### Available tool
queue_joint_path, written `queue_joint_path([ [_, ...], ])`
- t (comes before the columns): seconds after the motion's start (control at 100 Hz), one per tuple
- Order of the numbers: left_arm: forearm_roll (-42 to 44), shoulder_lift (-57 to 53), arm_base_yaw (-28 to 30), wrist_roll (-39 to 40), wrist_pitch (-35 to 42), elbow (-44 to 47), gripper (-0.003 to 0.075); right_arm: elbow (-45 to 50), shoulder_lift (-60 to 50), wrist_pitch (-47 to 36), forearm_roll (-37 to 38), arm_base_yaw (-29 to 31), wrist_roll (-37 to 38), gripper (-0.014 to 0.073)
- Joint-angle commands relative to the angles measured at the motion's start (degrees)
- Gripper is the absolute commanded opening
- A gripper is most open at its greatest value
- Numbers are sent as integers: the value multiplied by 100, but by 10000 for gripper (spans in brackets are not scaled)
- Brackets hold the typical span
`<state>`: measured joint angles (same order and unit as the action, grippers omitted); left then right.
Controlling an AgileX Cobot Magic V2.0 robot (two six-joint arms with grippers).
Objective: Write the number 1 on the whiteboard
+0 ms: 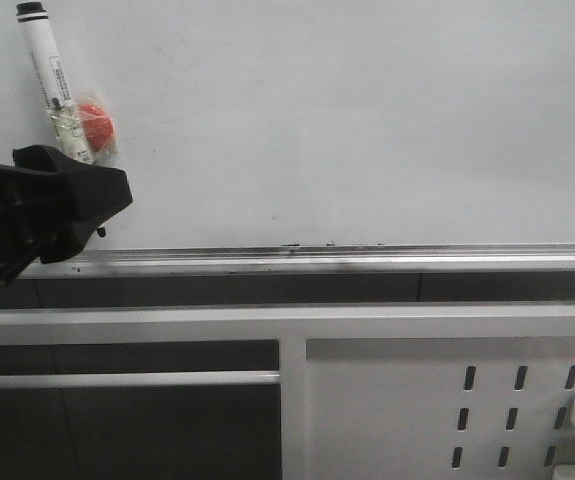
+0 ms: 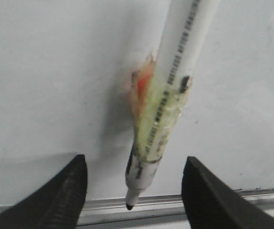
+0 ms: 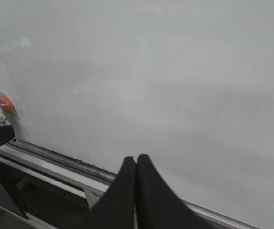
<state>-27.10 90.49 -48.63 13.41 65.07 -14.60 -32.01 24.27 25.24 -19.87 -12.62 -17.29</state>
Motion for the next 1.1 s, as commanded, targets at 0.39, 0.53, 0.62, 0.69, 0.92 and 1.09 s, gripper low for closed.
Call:
queue_joint_path([
  [0.39,-180,-109,-39,56,1299,-261,380,-198,56,-466,-62,2,-63,-69],
  [0.53,-302,-109,-39,56,1299,-261,130,-198,56,-466,-62,2,-63,-69],
  [0.62,-266,-109,-39,47,1291,-261,-17,-198,56,-466,-62,2,-63,-69],
  [0.69,-224,-109,-39,47,1277,-261,-20,-198,56,-466,-62,2,-63,-69],
  [0.92,1419,-109,-39,-473,1234,-148,-20,-307,69,213,-77,-25,-433,-69],
  [1.09,2916,-121,-39,-762,462,-254,-20,-591,144,605,-663,-878,-1615,-69],
])
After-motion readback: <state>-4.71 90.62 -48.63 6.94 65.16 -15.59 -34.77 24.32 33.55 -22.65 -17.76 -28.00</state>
